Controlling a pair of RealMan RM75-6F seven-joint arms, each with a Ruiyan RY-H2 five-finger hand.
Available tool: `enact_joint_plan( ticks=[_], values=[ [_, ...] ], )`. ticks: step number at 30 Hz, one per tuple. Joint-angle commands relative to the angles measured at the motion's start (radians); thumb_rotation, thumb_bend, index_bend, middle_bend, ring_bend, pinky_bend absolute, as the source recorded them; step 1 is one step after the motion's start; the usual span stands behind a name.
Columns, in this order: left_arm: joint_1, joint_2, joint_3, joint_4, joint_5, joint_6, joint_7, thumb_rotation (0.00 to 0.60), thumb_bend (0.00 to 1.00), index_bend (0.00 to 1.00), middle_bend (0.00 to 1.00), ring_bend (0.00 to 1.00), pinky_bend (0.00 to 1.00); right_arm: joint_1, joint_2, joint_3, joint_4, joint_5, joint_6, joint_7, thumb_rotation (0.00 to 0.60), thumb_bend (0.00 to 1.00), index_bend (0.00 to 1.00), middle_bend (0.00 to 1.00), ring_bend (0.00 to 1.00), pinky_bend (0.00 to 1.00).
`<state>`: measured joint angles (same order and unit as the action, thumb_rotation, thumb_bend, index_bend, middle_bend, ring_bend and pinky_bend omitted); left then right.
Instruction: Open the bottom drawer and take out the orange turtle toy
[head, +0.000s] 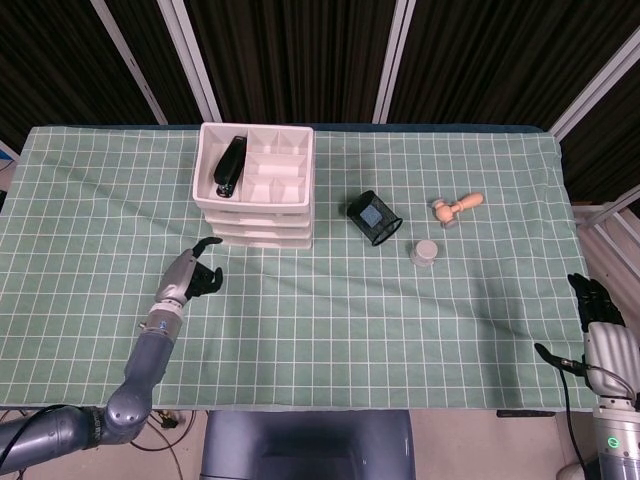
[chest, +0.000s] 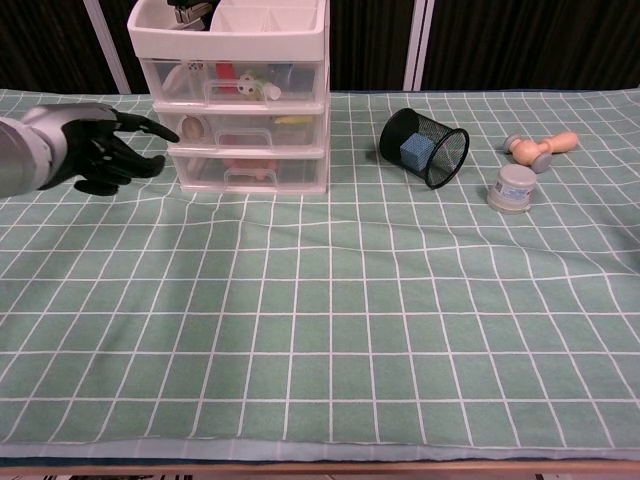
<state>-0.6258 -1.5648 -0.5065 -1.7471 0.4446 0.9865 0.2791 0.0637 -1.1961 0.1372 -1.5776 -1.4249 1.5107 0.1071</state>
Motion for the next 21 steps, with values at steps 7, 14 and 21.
enact_joint_plan(
  ticks=[7, 14, 21],
  values=[
    [-0.099, -0.099, -0.047, 0.145, -0.145, -0.117, -0.117, 0.600, 0.56, 0.19, 1.00, 1.00, 1.00, 0.001, 0.003, -0.002, -0.010, 0.005, -0.010, 0.008, 0.600, 0.10, 0.00, 0.10, 0.00, 0.18],
    [-0.158, -0.163, -0.071, 0.236, -0.229, -0.154, -0.176, 0.600, 0.56, 0.19, 1.00, 1.00, 1.00, 0.002, 0.007, -0.001, -0.018, 0.015, -0.022, 0.020, 0.600, 0.10, 0.00, 0.10, 0.00, 0.18],
    [-0.204, -0.210, -0.076, 0.306, -0.278, -0.164, -0.203, 0.600, 0.57, 0.19, 1.00, 1.00, 1.00, 0.003, 0.010, 0.001, -0.025, 0.024, -0.030, 0.031, 0.600, 0.10, 0.00, 0.10, 0.00, 0.18]
  ],
)
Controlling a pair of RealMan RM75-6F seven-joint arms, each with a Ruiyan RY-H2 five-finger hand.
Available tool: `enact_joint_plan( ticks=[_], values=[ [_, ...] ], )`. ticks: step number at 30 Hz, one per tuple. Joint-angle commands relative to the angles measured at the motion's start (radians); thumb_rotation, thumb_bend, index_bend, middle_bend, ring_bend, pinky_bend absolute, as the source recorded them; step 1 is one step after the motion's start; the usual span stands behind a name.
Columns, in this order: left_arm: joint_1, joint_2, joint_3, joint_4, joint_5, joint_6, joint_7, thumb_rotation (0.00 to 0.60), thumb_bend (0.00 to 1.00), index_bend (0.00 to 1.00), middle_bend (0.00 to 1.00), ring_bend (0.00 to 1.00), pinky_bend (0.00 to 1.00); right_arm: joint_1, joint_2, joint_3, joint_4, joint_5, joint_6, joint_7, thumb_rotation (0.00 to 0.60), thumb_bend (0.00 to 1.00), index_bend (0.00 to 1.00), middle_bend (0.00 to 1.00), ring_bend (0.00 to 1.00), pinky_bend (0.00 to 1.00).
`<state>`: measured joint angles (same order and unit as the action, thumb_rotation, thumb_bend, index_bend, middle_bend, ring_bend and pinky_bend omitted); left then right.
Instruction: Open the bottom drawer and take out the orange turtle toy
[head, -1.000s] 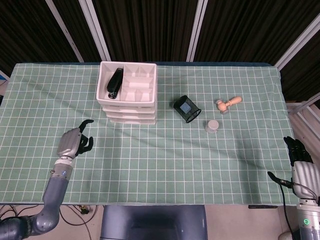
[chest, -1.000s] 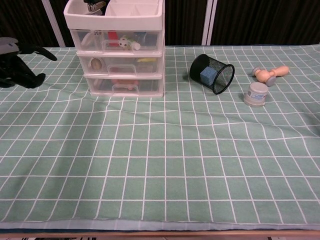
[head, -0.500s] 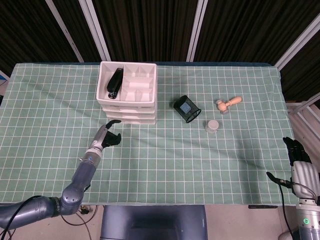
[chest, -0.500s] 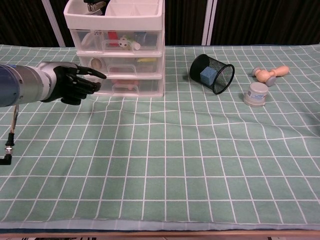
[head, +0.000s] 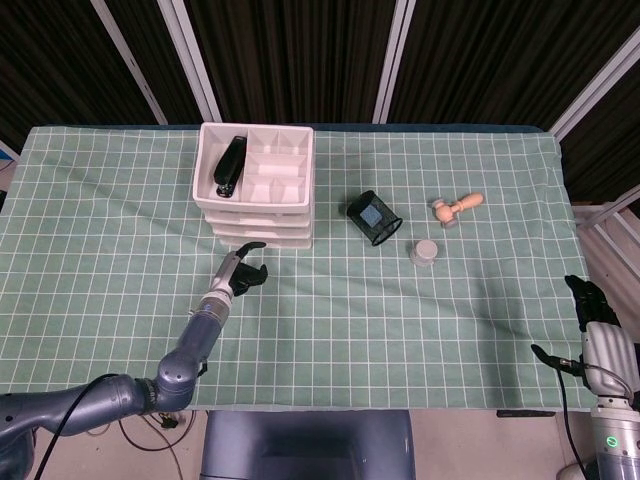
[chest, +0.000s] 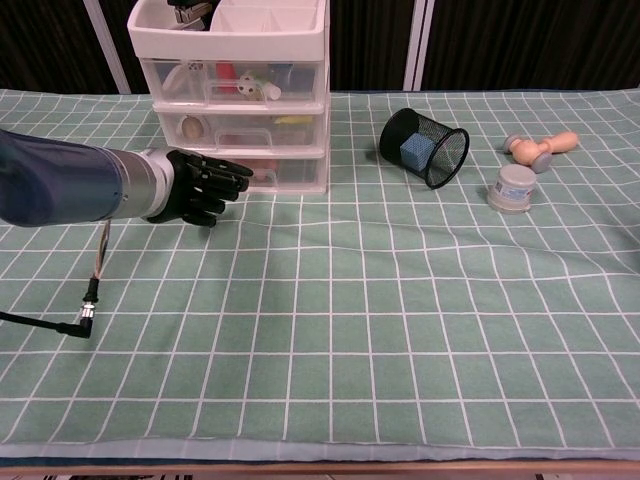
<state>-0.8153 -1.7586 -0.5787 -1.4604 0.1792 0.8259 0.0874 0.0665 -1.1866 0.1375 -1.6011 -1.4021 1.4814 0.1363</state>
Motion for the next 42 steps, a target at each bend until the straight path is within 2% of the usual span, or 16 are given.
enact_joint_plan(
  ticks=[1, 14, 25, 42],
  values=[
    [-0.019, -0.022, -0.003, 0.028, -0.016, -0.003, -0.014, 0.600, 0.57, 0.19, 1.00, 1.00, 1.00, 0.000, 0.001, 0.001, -0.003, 0.002, -0.002, 0.003, 0.600, 0.10, 0.00, 0.10, 0.00, 0.18],
    [-0.077, -0.106, -0.022, 0.142, -0.045, 0.002, -0.064, 0.600, 0.57, 0.19, 1.00, 1.00, 1.00, 0.001, 0.007, 0.003, -0.016, 0.016, -0.015, 0.019, 0.600, 0.10, 0.00, 0.10, 0.00, 0.18],
    [-0.080, -0.158, -0.026, 0.187, 0.025, 0.028, -0.115, 0.600, 0.57, 0.19, 1.00, 1.00, 1.00, 0.002, 0.010, 0.005, -0.024, 0.024, -0.025, 0.028, 0.600, 0.10, 0.00, 0.10, 0.00, 0.18],
    [-0.098, -0.221, -0.069, 0.285, 0.058, -0.023, -0.181, 0.600, 0.58, 0.19, 1.00, 1.00, 1.00, 0.001, 0.012, 0.003, -0.032, 0.025, -0.028, 0.028, 0.600, 0.11, 0.00, 0.10, 0.00, 0.18]
  ],
)
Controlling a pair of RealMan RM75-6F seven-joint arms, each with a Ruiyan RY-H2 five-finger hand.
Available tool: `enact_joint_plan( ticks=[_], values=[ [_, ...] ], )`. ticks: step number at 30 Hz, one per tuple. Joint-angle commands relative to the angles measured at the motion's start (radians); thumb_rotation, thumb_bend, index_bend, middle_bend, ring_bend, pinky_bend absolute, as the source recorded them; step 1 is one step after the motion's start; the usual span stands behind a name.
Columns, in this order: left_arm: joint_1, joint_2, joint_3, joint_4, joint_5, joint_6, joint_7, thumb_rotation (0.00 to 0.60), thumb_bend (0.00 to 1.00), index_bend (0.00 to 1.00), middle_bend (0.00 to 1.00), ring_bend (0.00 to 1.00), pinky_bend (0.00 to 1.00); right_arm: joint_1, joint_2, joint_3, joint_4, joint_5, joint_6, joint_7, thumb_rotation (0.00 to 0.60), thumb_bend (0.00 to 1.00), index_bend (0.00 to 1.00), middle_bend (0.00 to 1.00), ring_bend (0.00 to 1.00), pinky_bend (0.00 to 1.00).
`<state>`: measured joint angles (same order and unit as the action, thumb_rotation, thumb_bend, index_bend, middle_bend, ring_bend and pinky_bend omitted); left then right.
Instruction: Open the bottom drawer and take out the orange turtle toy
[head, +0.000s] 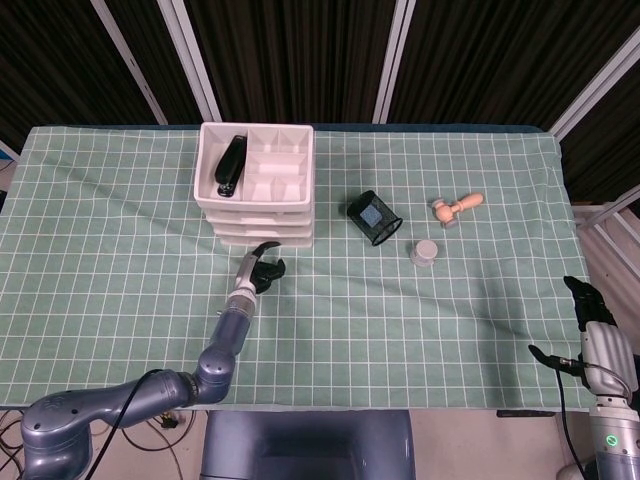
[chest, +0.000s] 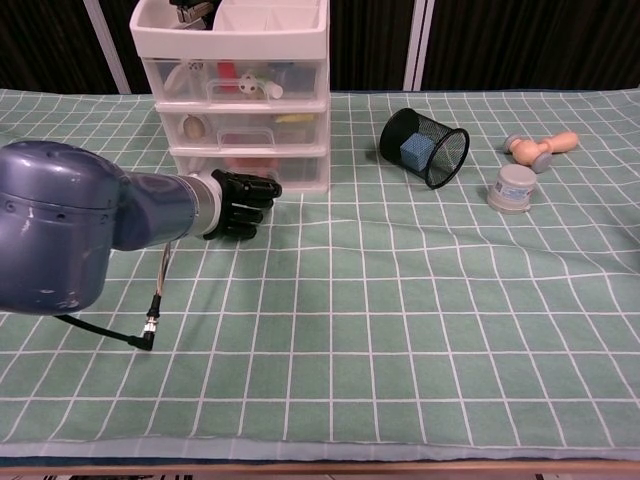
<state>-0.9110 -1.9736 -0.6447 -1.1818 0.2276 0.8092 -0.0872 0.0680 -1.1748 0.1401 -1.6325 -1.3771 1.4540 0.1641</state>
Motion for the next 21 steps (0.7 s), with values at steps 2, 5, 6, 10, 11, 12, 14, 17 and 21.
enact_joint_plan(
  ticks=[2, 5, 6, 10, 11, 12, 14, 17, 21],
  values=[
    [-0.004, -0.009, -0.004, 0.012, 0.014, -0.014, -0.010, 0.600, 0.57, 0.20, 1.00, 1.00, 1.00, 0.000, 0.000, 0.000, -0.001, 0.001, -0.001, 0.000, 0.600, 0.10, 0.00, 0.10, 0.00, 0.18],
    [-0.005, -0.011, -0.002, 0.016, 0.018, -0.022, -0.011, 0.600, 0.57, 0.23, 1.00, 1.00, 1.00, 0.000, 0.001, 0.001, -0.004, 0.004, -0.002, 0.002, 0.600, 0.10, 0.00, 0.10, 0.00, 0.18],
    [-0.004, -0.011, -0.001, 0.016, 0.018, -0.023, -0.011, 0.600, 0.57, 0.24, 1.00, 1.00, 1.00, 0.000, 0.002, 0.001, -0.004, 0.004, -0.003, 0.003, 0.600, 0.10, 0.00, 0.10, 0.00, 0.18],
    [0.001, -0.009, 0.004, 0.008, 0.020, -0.026, -0.010, 0.600, 0.57, 0.26, 1.00, 1.00, 1.00, 0.000, 0.002, 0.001, -0.006, 0.006, -0.004, 0.004, 0.600, 0.11, 0.00, 0.10, 0.00, 0.18],
    [0.003, -0.007, 0.005, 0.004, 0.020, -0.026, -0.010, 0.600, 0.57, 0.26, 1.00, 1.00, 1.00, 0.000, 0.002, 0.001, -0.005, 0.006, -0.004, 0.004, 0.600, 0.11, 0.00, 0.10, 0.00, 0.18],
    [0.005, -0.006, 0.007, -0.001, 0.021, -0.025, -0.011, 0.600, 0.57, 0.26, 1.00, 1.00, 1.00, 0.000, 0.002, 0.001, -0.005, 0.005, -0.004, 0.004, 0.600, 0.11, 0.00, 0.10, 0.00, 0.18],
    [0.012, -0.002, 0.011, -0.015, 0.022, -0.024, -0.012, 0.600, 0.57, 0.27, 1.00, 1.00, 1.00, 0.000, 0.002, 0.001, -0.006, 0.006, -0.004, 0.004, 0.600, 0.10, 0.00, 0.10, 0.00, 0.18],
    [0.023, 0.006, 0.019, -0.041, 0.031, -0.019, -0.013, 0.600, 0.58, 0.27, 1.00, 1.00, 1.00, 0.000, 0.003, 0.001, -0.007, 0.006, -0.004, 0.003, 0.600, 0.11, 0.00, 0.10, 0.00, 0.18],
    [0.045, 0.018, 0.032, -0.089, 0.050, -0.003, -0.021, 0.600, 0.58, 0.28, 1.00, 1.00, 1.00, -0.001, 0.003, 0.001, -0.010, 0.007, -0.005, 0.005, 0.600, 0.11, 0.00, 0.10, 0.00, 0.18]
  ],
)
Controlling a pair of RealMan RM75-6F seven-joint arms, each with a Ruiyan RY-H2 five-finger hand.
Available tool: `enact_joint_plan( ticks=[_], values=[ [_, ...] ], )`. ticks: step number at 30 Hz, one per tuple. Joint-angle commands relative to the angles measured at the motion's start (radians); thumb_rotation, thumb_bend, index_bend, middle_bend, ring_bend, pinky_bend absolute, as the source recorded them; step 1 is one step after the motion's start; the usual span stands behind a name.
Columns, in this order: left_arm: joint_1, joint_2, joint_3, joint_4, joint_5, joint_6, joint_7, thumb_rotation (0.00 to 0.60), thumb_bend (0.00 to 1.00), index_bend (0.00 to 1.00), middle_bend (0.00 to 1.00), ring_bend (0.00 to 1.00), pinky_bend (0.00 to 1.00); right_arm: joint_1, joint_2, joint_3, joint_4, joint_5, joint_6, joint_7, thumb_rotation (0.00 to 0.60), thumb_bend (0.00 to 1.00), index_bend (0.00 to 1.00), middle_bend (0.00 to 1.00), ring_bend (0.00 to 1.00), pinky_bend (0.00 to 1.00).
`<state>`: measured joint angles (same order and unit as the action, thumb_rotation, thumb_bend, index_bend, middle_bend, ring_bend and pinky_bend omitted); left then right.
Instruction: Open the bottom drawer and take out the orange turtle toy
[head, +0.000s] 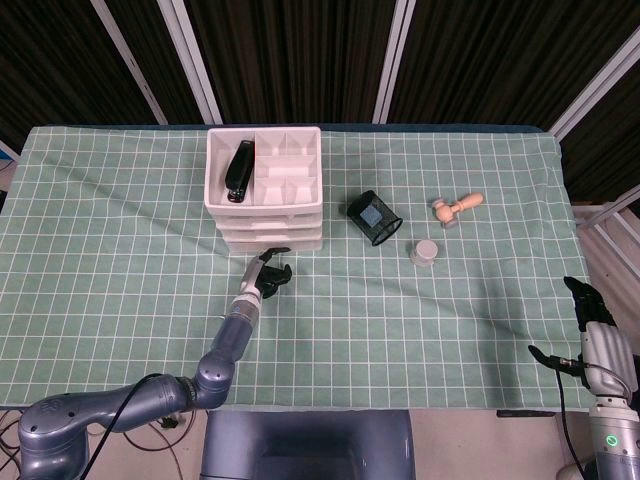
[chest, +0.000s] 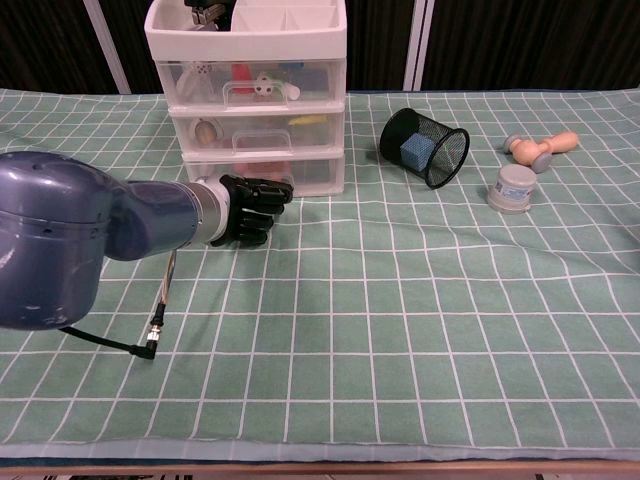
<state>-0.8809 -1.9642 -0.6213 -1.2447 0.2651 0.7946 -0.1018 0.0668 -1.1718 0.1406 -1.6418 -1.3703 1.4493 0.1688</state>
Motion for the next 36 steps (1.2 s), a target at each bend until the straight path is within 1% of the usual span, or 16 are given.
enact_joint_plan(
  ticks=[1, 8, 15, 20, 26, 31, 36],
  values=[
    [0.020, 0.011, 0.013, -0.037, 0.015, 0.015, -0.008, 0.600, 0.58, 0.28, 1.00, 1.00, 1.00, 0.000, 0.000, 0.000, -0.001, 0.001, 0.000, 0.001, 0.600, 0.11, 0.00, 0.10, 0.00, 0.18],
    [0.054, 0.028, 0.056, -0.092, 0.031, 0.037, 0.000, 0.600, 0.58, 0.28, 1.00, 1.00, 1.00, -0.002, 0.002, 0.000, -0.003, 0.001, 0.002, 0.001, 0.600, 0.11, 0.00, 0.10, 0.00, 0.18],
    [0.074, 0.038, 0.076, -0.133, 0.049, 0.051, 0.002, 0.600, 0.58, 0.28, 1.00, 1.00, 1.00, -0.003, 0.002, 0.000, -0.004, 0.000, 0.004, 0.002, 0.600, 0.11, 0.00, 0.10, 0.00, 0.18],
    [0.094, 0.048, 0.095, -0.175, 0.087, 0.064, -0.003, 0.600, 0.57, 0.28, 1.00, 1.00, 1.00, -0.003, 0.003, 0.000, -0.005, 0.001, 0.003, 0.004, 0.600, 0.11, 0.00, 0.10, 0.00, 0.18],
    [0.125, 0.070, 0.135, -0.240, 0.143, 0.100, 0.008, 0.600, 0.57, 0.28, 1.00, 1.00, 1.00, -0.004, 0.004, 0.000, -0.007, 0.002, 0.002, 0.004, 0.600, 0.11, 0.00, 0.10, 0.00, 0.18],
    [0.135, 0.090, 0.161, -0.268, 0.137, 0.118, 0.036, 0.600, 0.57, 0.25, 1.00, 1.00, 1.00, -0.004, 0.004, 0.000, -0.007, 0.001, 0.002, 0.005, 0.600, 0.11, 0.00, 0.10, 0.00, 0.18],
    [0.142, 0.110, 0.172, -0.293, 0.104, 0.122, 0.059, 0.600, 0.55, 0.23, 1.00, 1.00, 1.00, -0.005, 0.004, -0.001, -0.008, -0.001, 0.004, 0.004, 0.600, 0.11, 0.00, 0.10, 0.00, 0.18]
  ],
)
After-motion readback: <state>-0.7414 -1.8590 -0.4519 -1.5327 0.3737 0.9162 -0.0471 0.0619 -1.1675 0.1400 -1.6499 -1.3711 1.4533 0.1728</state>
